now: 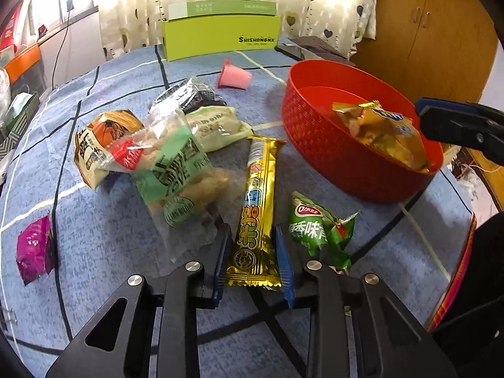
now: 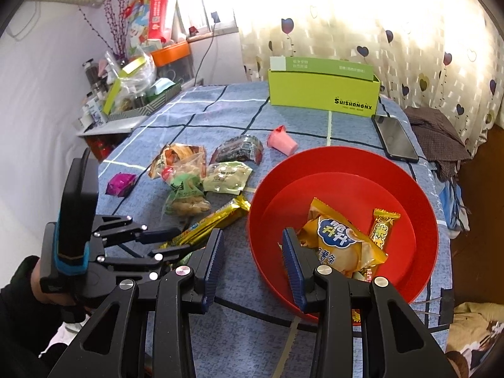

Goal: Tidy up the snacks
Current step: 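Move left tool to second gold candy bar while right tool approaches green pea bag, then grasp gold candy bar with left tool while right tool grasps green pea bag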

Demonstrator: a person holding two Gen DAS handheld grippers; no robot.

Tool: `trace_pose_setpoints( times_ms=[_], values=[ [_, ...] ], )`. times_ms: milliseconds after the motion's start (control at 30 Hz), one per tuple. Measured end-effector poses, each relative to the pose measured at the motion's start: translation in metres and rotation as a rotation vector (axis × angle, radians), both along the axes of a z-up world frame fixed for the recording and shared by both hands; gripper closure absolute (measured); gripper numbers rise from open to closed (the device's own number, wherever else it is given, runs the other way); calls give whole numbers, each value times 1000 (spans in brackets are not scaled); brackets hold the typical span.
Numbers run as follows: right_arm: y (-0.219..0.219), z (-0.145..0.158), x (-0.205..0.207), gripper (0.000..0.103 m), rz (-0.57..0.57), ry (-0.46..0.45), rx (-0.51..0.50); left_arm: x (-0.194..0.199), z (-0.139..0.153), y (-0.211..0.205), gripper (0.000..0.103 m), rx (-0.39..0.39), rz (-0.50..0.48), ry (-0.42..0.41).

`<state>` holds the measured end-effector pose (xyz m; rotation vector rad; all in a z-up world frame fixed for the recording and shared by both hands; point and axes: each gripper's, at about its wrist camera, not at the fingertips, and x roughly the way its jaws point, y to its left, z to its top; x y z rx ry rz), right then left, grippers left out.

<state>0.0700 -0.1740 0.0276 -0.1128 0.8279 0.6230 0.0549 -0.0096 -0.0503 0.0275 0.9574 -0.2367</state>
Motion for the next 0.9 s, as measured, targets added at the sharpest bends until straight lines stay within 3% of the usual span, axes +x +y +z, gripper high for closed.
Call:
trace_pose_setpoints(
  times_ms=[267, 467, 733, 900],
  values=[
    [2, -1, -3, 66, 10, 3, 1, -24, -1, 1, 74, 9, 0, 9],
    [3, -6, -8, 66, 43, 42, 24, -13, -2, 4, 74, 17, 24, 5],
    [23, -21, -19, 66, 136, 135, 40, -5, -7, 0, 74, 17, 17, -1],
    [40, -48, -24, 66, 152, 253, 30, -19, -7, 5, 77, 3, 37, -13]
  ],
)
